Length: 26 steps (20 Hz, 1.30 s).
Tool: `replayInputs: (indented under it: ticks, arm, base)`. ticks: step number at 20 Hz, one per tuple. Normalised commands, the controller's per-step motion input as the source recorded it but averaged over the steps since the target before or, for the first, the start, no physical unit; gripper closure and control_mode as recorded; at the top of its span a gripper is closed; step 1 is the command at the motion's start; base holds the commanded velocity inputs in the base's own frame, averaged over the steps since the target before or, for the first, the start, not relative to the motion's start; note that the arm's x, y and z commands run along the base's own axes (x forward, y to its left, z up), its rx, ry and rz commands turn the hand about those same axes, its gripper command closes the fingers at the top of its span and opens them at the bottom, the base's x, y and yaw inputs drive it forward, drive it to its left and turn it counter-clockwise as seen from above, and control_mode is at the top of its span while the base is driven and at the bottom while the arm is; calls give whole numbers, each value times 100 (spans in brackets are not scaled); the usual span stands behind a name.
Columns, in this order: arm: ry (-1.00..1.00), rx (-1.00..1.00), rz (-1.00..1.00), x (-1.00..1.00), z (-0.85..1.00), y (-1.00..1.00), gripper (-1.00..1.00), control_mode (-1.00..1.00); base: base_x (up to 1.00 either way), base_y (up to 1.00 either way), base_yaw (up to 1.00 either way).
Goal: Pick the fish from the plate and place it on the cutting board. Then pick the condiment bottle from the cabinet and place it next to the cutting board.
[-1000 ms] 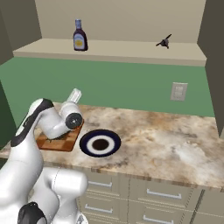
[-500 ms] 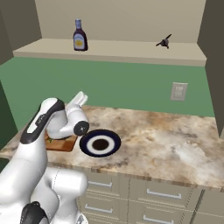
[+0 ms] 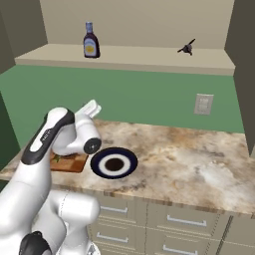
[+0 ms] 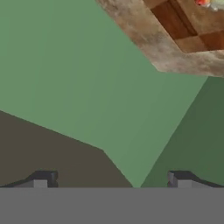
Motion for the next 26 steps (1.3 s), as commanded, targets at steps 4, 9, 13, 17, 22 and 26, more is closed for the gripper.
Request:
replayInputs:
  ticks: [4,9,13,17,22,26]
  arm:
    - [0,10,0,-5,47,0,-100,-100]
    - [0,7,0,-6,48,0,-100,-100]
    - [0,7,0,-1,46,0,-100,-100]
    - [0,5,0,0,44,-3,-100,-100]
    - [3,5,0,-1,46,-4,-100,-100]
    - [4,6,0,-5,45,-6,-100,-100]
  base:
    - [0,0,0]
    - [0,0,0]
    - [0,0,0]
    - [0,0,0]
    - [0,0,0]
    - [0,0,0]
